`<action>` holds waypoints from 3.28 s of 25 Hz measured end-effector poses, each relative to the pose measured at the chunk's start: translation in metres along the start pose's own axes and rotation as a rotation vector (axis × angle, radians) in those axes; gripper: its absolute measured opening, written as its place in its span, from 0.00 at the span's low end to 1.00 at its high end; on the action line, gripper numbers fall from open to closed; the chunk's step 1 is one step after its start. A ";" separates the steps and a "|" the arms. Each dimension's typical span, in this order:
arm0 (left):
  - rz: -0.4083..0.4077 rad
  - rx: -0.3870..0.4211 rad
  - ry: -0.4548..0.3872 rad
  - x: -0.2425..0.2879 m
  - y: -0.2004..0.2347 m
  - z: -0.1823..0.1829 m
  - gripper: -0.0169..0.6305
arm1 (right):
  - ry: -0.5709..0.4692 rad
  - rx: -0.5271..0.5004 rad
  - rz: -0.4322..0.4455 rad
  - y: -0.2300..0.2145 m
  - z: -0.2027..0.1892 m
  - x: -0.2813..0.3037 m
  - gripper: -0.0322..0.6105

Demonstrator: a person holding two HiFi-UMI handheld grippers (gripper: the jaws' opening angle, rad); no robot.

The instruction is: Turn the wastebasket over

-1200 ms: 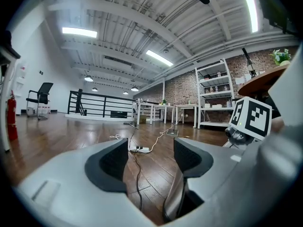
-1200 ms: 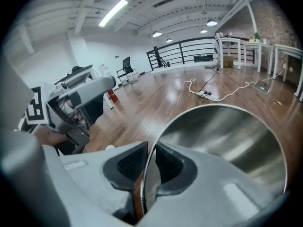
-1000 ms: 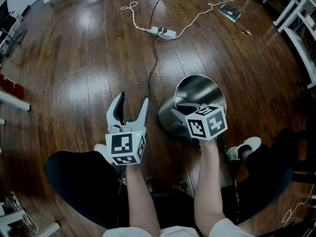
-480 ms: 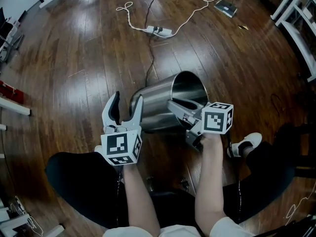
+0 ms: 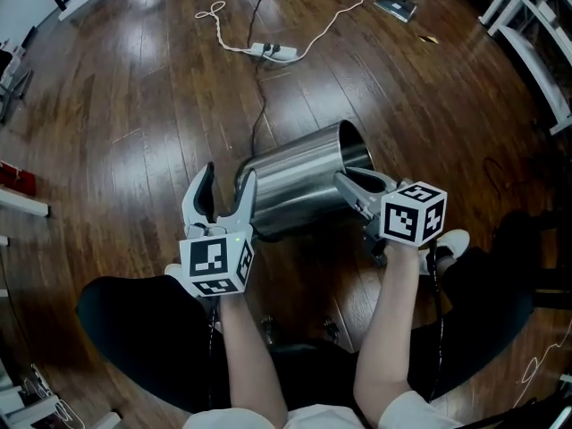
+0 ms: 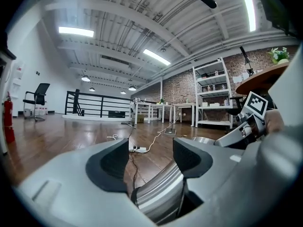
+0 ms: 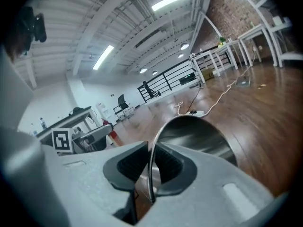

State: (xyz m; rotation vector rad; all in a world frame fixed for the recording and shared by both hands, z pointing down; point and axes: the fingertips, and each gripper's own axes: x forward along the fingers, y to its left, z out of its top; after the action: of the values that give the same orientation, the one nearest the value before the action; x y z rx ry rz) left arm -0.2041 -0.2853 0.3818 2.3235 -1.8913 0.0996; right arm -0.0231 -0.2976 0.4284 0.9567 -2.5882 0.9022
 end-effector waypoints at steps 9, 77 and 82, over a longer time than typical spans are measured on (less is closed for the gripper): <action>-0.033 -0.001 0.028 0.004 -0.020 -0.012 0.52 | -0.108 0.119 -0.050 -0.044 -0.008 -0.034 0.12; -0.215 -0.193 0.394 0.019 -0.078 -0.098 0.14 | 0.272 0.002 -0.422 -0.145 -0.127 -0.098 0.03; -0.243 -0.006 0.341 0.016 -0.093 -0.047 0.14 | 0.290 0.043 -0.374 -0.138 -0.156 -0.064 0.03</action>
State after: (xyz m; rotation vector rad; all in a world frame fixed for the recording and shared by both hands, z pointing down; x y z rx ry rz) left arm -0.1082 -0.2753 0.4241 2.3310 -1.4387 0.4310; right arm 0.1167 -0.2505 0.5887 1.1722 -2.0670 0.9157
